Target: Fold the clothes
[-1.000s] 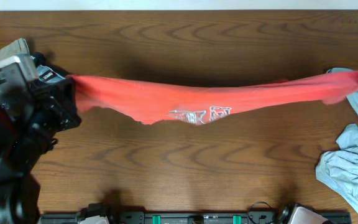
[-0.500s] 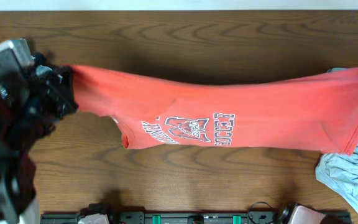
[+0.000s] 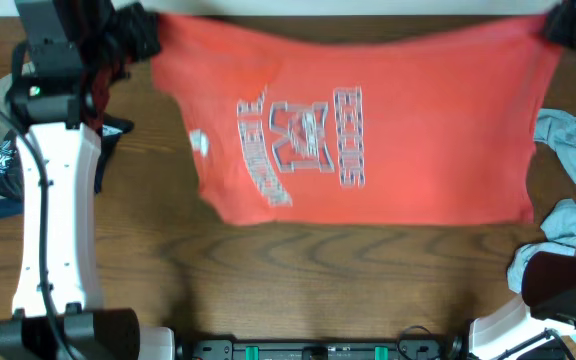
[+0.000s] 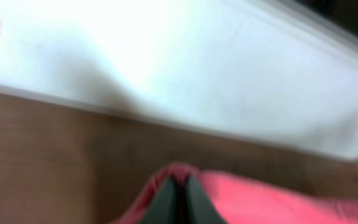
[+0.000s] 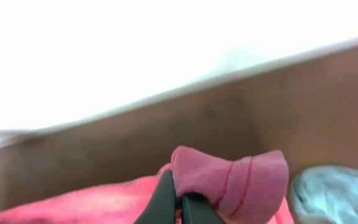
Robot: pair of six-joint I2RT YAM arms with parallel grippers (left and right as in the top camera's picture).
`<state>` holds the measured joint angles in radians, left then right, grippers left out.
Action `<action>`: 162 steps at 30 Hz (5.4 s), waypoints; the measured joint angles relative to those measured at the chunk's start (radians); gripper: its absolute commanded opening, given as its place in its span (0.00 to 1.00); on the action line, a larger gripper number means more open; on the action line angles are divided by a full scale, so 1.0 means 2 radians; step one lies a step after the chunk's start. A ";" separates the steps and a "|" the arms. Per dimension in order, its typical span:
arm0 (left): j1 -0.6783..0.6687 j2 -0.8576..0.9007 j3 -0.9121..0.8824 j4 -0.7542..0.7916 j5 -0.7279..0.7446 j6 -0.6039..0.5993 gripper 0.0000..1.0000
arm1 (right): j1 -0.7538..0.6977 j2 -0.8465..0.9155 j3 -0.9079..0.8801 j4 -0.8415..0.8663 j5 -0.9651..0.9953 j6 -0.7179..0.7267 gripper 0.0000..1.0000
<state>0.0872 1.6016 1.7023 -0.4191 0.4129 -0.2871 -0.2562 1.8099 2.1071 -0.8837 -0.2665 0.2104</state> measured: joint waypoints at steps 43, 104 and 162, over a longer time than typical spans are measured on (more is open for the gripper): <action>-0.013 -0.006 -0.264 -0.475 0.061 0.081 0.06 | -0.024 0.001 -0.316 -0.300 0.135 -0.031 0.01; -0.033 0.068 -0.334 -0.043 0.017 -0.048 0.73 | -0.060 -0.031 -0.503 0.018 0.173 0.025 0.83; 0.008 0.059 -0.366 -0.205 -0.193 -0.068 0.06 | -0.060 -0.031 -0.577 0.084 0.182 0.033 0.19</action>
<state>0.1040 1.7203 0.9707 -0.8284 0.0273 -0.4232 -0.3756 1.7473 0.9524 -0.7147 0.0978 0.2771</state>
